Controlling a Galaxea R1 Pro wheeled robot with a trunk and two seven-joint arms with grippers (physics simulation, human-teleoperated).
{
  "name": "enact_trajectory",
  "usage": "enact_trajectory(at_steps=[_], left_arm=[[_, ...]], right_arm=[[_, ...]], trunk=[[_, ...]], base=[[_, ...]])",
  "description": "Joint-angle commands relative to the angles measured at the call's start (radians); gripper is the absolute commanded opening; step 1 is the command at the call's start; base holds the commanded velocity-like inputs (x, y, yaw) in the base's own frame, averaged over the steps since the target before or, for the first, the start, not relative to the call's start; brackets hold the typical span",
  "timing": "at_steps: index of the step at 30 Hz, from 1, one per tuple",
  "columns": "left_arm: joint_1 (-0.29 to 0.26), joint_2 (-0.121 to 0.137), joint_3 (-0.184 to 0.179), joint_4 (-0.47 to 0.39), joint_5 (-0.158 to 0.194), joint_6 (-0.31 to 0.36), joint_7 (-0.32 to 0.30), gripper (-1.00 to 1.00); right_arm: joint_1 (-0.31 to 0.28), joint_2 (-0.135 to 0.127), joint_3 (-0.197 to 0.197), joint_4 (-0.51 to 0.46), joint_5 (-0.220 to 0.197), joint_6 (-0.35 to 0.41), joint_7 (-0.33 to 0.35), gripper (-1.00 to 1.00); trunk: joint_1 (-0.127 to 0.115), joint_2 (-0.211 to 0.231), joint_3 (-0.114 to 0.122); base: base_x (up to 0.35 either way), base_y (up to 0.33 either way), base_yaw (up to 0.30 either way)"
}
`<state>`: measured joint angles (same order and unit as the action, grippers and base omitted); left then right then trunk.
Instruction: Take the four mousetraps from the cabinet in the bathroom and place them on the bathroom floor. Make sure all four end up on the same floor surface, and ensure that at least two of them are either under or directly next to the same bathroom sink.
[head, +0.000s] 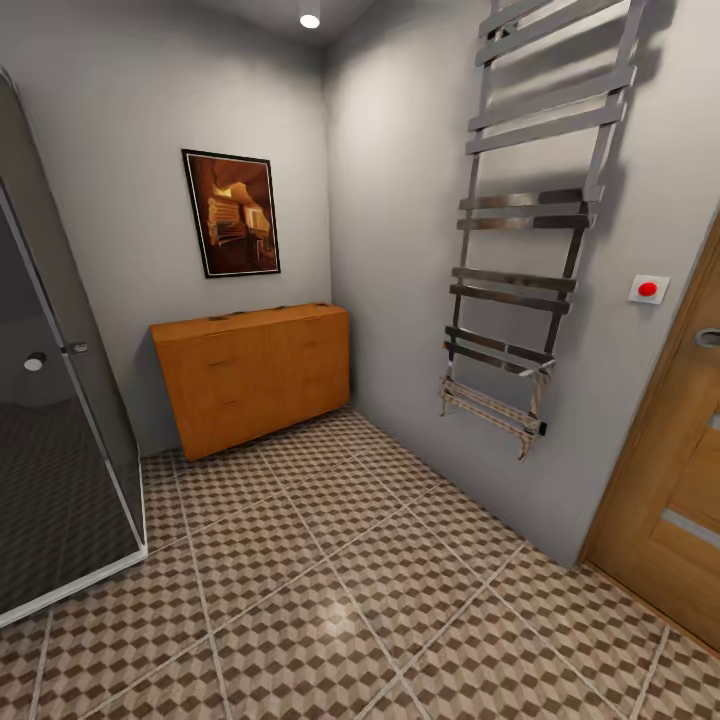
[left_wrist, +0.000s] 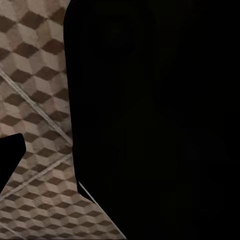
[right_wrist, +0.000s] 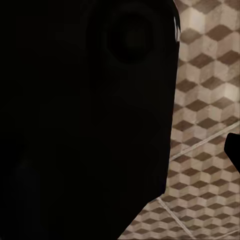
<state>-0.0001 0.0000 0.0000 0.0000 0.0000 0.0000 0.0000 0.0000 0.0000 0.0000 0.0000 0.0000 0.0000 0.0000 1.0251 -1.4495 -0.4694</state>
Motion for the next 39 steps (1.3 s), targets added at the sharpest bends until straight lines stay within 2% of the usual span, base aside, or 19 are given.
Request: enact_trajectory(at_steps=[1,7,13,23,28,33,39], left_arm=[[-0.002,0.001,0.000,-0.002,-0.004,-0.002,-0.001,1.00],[-0.001,0.002,-0.001,-0.003,-0.005,-0.002,0.000,1.00],[0.009,0.020,-0.003,-0.013,-0.004,-0.031,0.000,1.00],[0.009,0.028,-0.002,-0.036,-0.005,-0.087,0.000,1.00],[0.009,0.056,0.001,-0.065,-0.003,-0.113,0.001,1.00],[0.008,0.083,0.003,-0.093,-0.002,-0.106,0.004,1.00],[0.008,0.085,0.004,-0.126,-0.002,-0.079,0.006,1.00]], right_arm=[[-0.003,0.006,0.003,-0.006,0.005,0.000,-0.002,1.00],[-0.004,0.012,0.003,-0.010,0.004,-0.001,-0.003,1.00],[-0.012,0.041,0.003,-0.031,0.002,-0.029,-0.002,1.00],[-0.014,0.036,0.000,-0.052,0.003,-0.043,-0.002,1.00],[-0.014,0.034,0.000,-0.080,0.004,-0.062,-0.003,1.00],[-0.014,0.024,0.000,-0.108,0.006,-0.090,-0.007,1.00],[-0.014,0.018,-0.001,-0.142,0.006,-0.123,-0.034,1.00]], trunk=[[0.000,-0.001,-0.001],[0.000,-0.001,-0.001],[0.000,-0.001,-0.001],[0.000,-0.001,-0.001],[0.000,-0.001,-0.001],[0.000,-0.001,-0.001],[0.000,-0.001,-0.001]], base=[[0.000,0.000,0.000],[0.000,0.000,0.000],[0.000,0.000,0.000],[0.000,0.000,0.000],[0.000,0.000,0.000],[0.000,0.000,0.000],[0.000,0.000,0.000]])
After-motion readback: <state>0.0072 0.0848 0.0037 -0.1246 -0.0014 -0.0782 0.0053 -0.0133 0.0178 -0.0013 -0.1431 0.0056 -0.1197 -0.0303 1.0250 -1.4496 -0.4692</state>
